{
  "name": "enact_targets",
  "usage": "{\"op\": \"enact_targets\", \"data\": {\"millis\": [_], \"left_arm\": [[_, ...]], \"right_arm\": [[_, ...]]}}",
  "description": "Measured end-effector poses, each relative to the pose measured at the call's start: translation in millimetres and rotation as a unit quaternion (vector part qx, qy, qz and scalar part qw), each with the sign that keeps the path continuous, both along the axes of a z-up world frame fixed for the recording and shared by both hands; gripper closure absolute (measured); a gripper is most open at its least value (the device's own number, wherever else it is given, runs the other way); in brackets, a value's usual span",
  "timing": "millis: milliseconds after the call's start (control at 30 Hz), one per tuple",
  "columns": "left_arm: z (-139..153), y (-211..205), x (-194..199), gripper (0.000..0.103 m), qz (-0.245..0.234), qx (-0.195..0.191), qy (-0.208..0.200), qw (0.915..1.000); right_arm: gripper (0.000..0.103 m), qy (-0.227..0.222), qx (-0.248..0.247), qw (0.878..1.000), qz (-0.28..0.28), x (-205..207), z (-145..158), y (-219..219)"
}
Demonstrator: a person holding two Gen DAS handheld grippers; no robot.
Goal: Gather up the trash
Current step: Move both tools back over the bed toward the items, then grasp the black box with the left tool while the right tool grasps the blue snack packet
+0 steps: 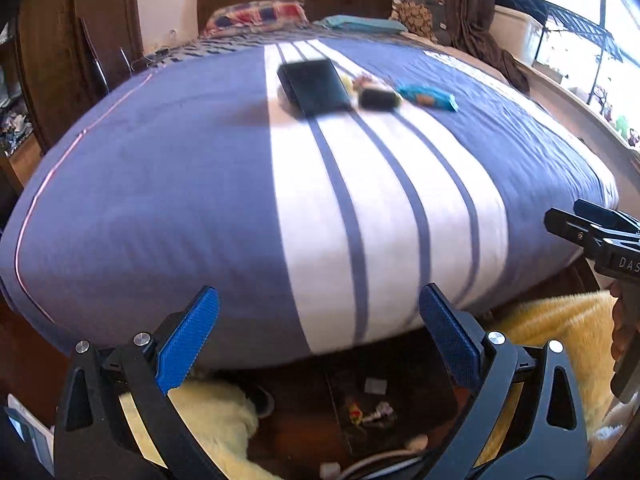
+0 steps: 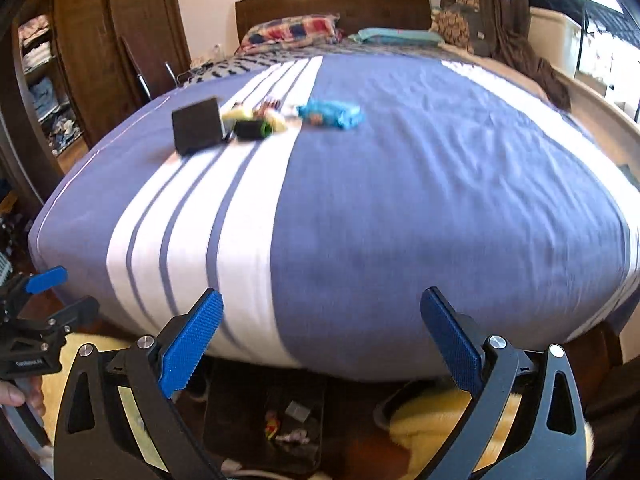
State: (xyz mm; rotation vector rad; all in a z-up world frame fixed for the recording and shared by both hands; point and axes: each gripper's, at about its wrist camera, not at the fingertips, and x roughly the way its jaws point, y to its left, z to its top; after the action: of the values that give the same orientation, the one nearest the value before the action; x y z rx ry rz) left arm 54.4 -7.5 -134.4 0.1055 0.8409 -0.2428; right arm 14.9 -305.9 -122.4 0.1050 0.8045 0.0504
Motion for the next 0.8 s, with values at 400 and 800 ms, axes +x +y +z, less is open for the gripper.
{"op": "enact_targets", "data": {"millis": [400,800], "left_arm": [[6,-10,87,0.008,0.007,0.001,-0.002,1.0],[21,-36,171,0.008,0.018,0.002,-0.011,0.9998]], "right_arm": [[0.004,0.0,-0.023,1.0,-0.014,95,9,-11],[0.005,0.015,-0.073,0.997,-0.012,192,-4,-17]]}}
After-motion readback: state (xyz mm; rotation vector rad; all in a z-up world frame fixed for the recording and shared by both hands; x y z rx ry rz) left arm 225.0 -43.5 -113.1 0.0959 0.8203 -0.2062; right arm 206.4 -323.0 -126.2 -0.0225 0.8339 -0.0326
